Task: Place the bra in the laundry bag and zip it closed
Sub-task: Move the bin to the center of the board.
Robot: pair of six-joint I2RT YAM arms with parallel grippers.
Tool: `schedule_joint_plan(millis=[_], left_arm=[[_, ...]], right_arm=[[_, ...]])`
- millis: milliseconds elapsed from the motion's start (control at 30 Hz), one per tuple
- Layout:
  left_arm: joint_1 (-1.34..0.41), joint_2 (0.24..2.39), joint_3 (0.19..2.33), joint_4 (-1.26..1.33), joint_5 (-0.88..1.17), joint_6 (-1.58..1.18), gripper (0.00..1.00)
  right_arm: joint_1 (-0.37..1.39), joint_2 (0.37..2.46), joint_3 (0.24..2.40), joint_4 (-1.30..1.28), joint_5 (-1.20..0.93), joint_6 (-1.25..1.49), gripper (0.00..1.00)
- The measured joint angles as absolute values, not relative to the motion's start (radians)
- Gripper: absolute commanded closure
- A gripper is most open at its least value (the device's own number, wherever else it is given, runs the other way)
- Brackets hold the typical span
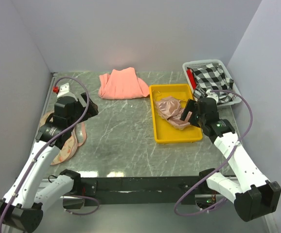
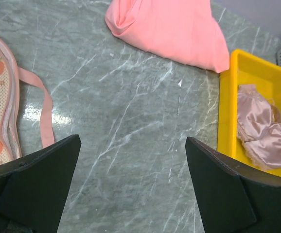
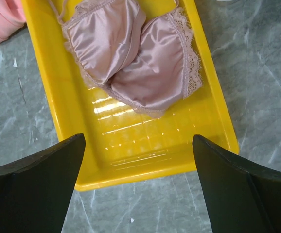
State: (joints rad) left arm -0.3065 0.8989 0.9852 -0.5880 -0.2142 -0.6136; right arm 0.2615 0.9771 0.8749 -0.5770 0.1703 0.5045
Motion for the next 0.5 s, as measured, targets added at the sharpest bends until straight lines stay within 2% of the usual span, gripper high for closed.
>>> schedule_joint_plan(millis=[233,500], left_arm=[[-0.307,0.881,0.985,-0.570,-0.199,-0.603,0.03],[-0.307,0.965,0.985,-0.522,-0.130,-0.563,0.03]], right_arm=[[0.262,0.988,0.896,-0.646,0.109,0.503,0.00],[0.318,0.844,0.822,-0.729,-0.009,0.567,0.00]])
